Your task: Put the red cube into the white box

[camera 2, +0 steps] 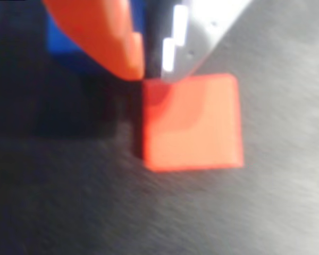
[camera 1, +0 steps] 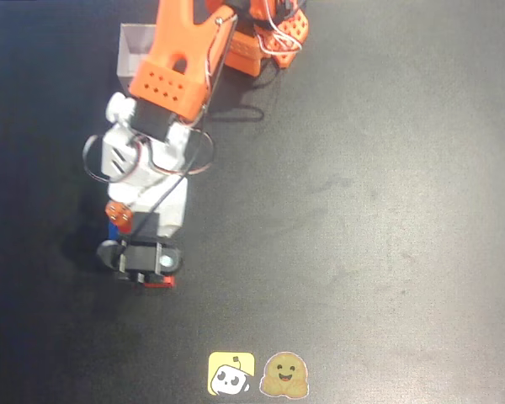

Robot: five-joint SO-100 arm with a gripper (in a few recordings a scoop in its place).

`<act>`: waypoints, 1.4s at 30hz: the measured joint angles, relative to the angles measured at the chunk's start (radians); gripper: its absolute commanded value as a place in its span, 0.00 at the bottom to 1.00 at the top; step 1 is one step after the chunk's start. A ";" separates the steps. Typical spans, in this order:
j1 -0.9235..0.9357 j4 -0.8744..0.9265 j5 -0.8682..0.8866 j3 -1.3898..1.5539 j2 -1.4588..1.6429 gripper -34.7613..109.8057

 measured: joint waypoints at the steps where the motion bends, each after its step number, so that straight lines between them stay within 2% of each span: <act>1: -0.008 0.000 0.000 -0.008 -0.006 0.26; 19: -0.040 0.000 0.048 -0.028 -0.031 0.37; 42: -0.098 -0.064 0.057 -0.029 -0.103 0.41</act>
